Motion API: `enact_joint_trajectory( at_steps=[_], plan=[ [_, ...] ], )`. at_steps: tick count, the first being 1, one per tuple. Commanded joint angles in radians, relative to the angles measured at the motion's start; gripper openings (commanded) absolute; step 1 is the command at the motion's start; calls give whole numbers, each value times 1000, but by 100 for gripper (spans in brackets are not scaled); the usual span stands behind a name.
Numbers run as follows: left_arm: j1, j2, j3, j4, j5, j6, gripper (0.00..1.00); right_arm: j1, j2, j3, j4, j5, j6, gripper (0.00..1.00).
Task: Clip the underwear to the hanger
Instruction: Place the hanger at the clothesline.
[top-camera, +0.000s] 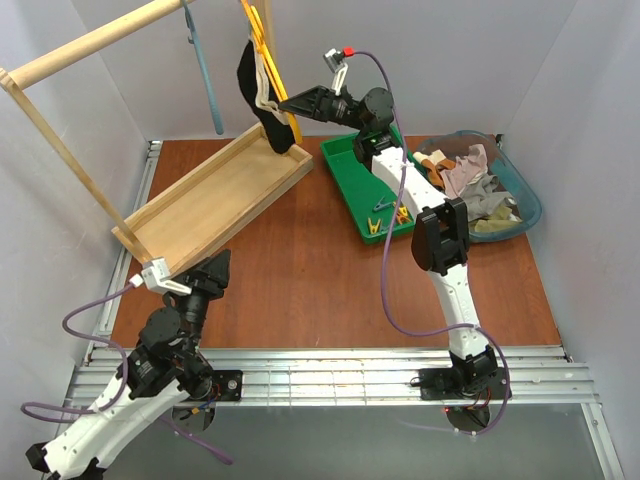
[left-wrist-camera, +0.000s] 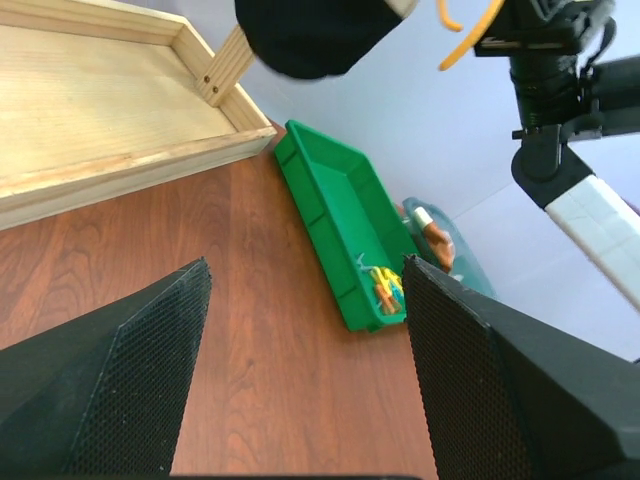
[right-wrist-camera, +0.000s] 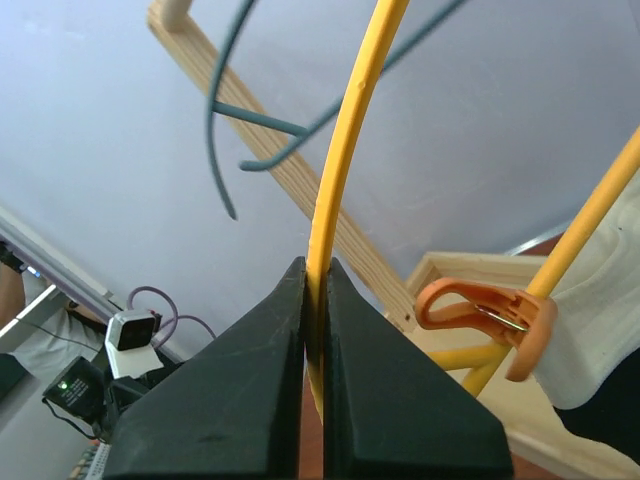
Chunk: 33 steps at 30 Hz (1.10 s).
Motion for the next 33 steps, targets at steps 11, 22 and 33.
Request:
enact_joint_trajectory(
  at_steps=[11,22,33],
  plan=[
    [10,638,54,953,204,362,70,7,-312,-504,299,-87,0,1],
    [71,840,161,1234,432,288,72,43,-628,-1121,564,-93,-34,1],
    [124,833,243,1037,506,131,74,152,-748,-1302,572,-82,-104,1]
  ],
)
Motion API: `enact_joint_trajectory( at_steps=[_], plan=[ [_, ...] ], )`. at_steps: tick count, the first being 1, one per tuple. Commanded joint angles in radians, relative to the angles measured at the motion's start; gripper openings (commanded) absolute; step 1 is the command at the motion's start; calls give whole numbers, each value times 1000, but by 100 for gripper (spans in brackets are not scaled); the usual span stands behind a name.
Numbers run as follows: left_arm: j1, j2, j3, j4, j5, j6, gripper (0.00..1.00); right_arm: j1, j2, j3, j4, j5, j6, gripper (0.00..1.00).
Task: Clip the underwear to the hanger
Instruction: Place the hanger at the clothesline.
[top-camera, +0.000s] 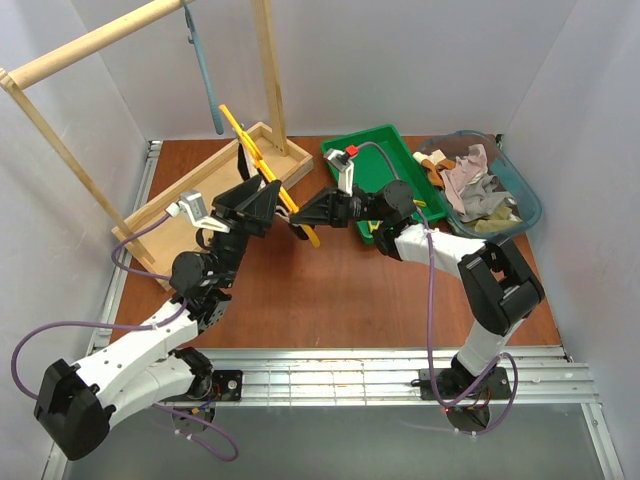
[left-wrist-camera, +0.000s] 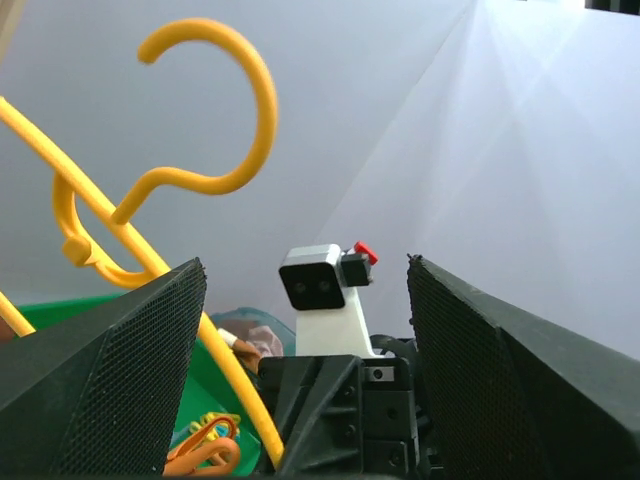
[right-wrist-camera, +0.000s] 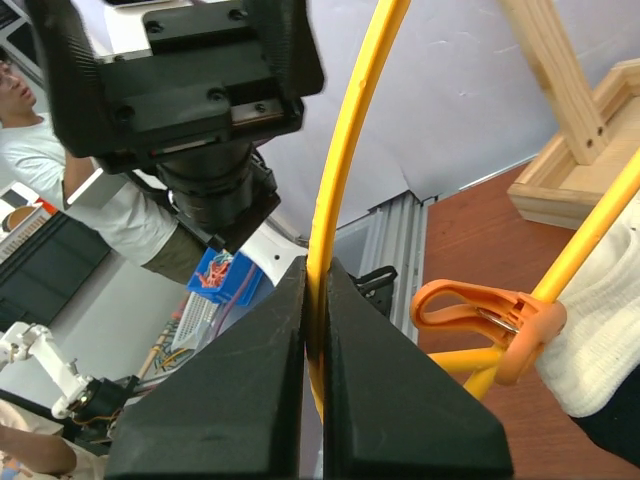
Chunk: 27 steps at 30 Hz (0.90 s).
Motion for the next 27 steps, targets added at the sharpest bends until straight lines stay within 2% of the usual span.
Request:
enact_joint_trajectory(
  at_steps=[1,7,12,21,22,26,27],
  plan=[
    [14,-26,27,-138,32,-65,73,20,-71,-12,105,10,-48,1],
    [16,-118,-9,-299,0,-123,71,38,-115,-38,105,21,-59,1],
    [17,-106,-21,-307,38,-147,71,76,-129,-50,103,21,-71,1],
    [17,-46,-33,-200,110,-173,71,132,-125,-30,91,-3,-84,1],
    [17,-49,-47,-193,113,-176,69,135,-121,-29,89,-3,-84,1],
    [17,-80,-81,-173,107,-191,45,135,-98,-21,82,0,-81,1],
    [17,-85,-85,-176,104,-202,36,136,-89,-21,80,0,-81,1]
  ],
)
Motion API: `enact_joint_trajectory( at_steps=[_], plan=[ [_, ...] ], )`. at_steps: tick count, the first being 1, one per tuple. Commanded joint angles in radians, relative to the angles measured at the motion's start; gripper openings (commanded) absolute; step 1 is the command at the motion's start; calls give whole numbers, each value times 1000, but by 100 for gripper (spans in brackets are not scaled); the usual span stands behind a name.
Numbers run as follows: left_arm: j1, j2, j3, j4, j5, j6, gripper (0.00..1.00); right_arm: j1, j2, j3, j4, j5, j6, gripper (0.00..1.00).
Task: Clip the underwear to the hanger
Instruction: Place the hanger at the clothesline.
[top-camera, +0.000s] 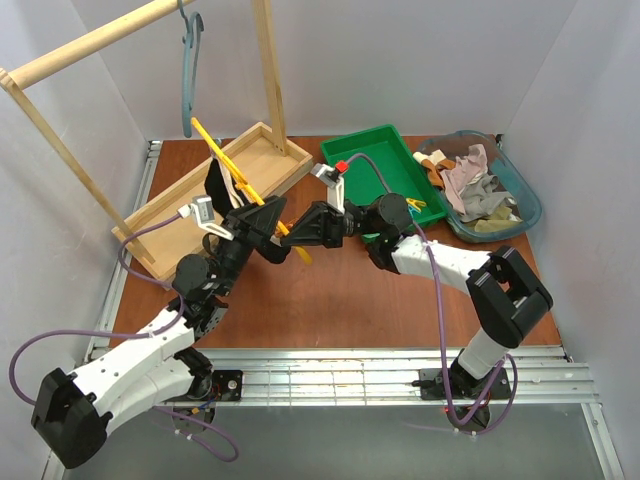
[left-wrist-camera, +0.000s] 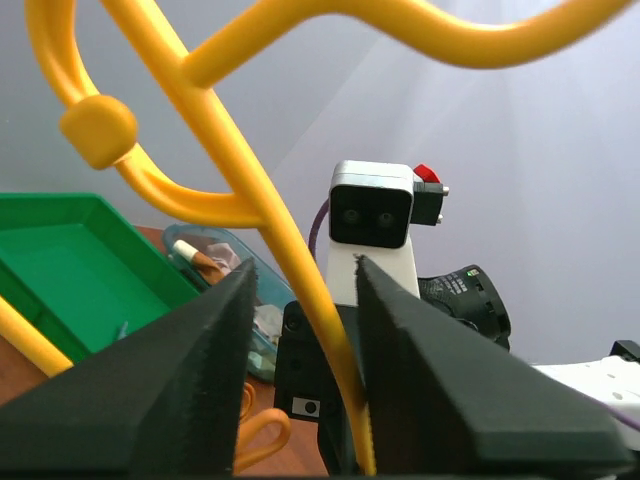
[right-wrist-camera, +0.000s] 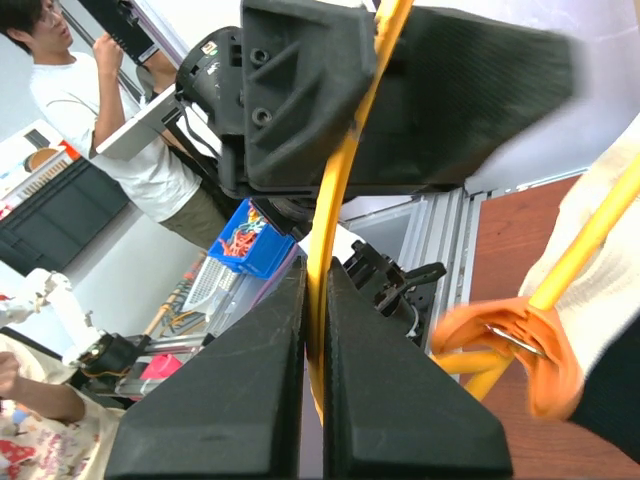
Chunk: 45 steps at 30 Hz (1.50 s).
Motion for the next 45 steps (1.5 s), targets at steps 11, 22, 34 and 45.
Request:
enact_joint_trajectory(
  at_steps=[11,22,34,45],
  plan=[
    [6,-140,-74,-171,-76,-77,0,11,-4,-18,68,9,-58,41],
    [6,-350,-56,-443,-217,-51,0,11,-107,-118,-87,70,-236,68],
    [245,-15,355,-547,-51,7,0,-15,-328,-257,-300,209,-435,73],
    [664,185,487,-437,407,-209,0,-24,-487,-342,-435,325,-552,74]
  ],
)
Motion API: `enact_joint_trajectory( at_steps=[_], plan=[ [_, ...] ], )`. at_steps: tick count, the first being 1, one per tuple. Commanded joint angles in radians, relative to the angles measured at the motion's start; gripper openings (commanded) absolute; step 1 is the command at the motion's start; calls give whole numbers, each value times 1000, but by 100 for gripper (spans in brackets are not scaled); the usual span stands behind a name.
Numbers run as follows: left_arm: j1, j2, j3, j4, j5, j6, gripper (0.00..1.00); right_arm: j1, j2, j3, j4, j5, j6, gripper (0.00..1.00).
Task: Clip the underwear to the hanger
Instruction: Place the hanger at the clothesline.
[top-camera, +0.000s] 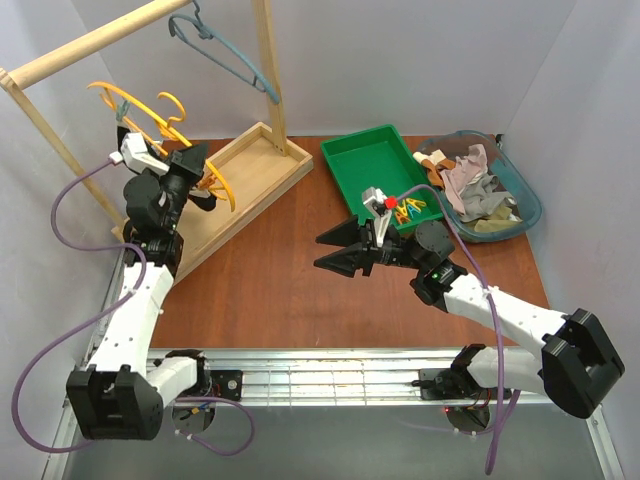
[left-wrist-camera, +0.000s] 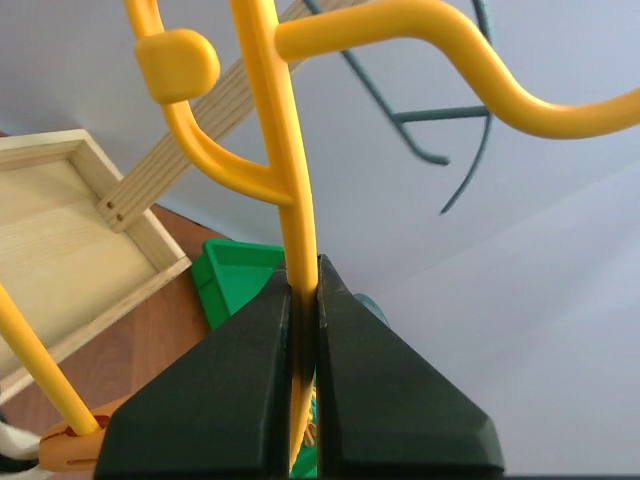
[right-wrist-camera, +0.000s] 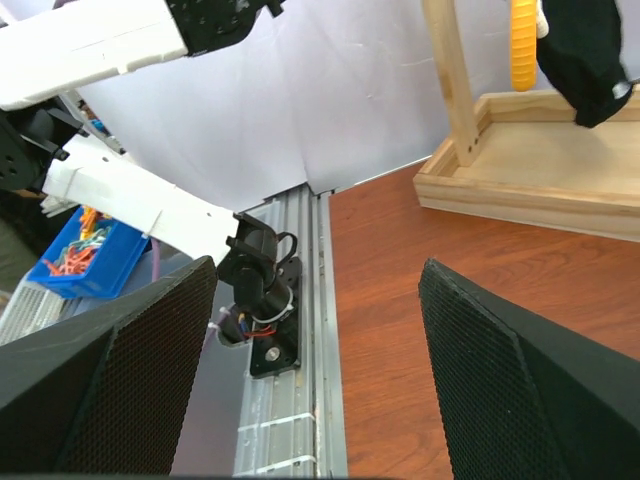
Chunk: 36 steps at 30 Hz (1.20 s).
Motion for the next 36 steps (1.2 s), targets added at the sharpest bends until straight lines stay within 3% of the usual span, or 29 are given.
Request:
enact_joint_trajectory(
  at_steps=[1,5,12,21,27,36],
  plan=[
    [40,49,118,73,177,-56,0,-3,-47,-2,-40,56,-67,74],
    [149,150,196,158,271,-172,0,-3,-52,-9,-49,57,-70,74],
    [238,284,346,238,357,-289,0,-4,-63,-27,-75,83,-97,75],
    [269,402,508,224,366,-388,0,-3,-66,-38,-84,91,-108,75],
    [292,448,560,215,376,-425,0,-3,-84,-45,-94,100,-117,75],
    [306,467,522,204,379,-459,0,-4,-95,-45,-106,109,-122,75]
  ],
)
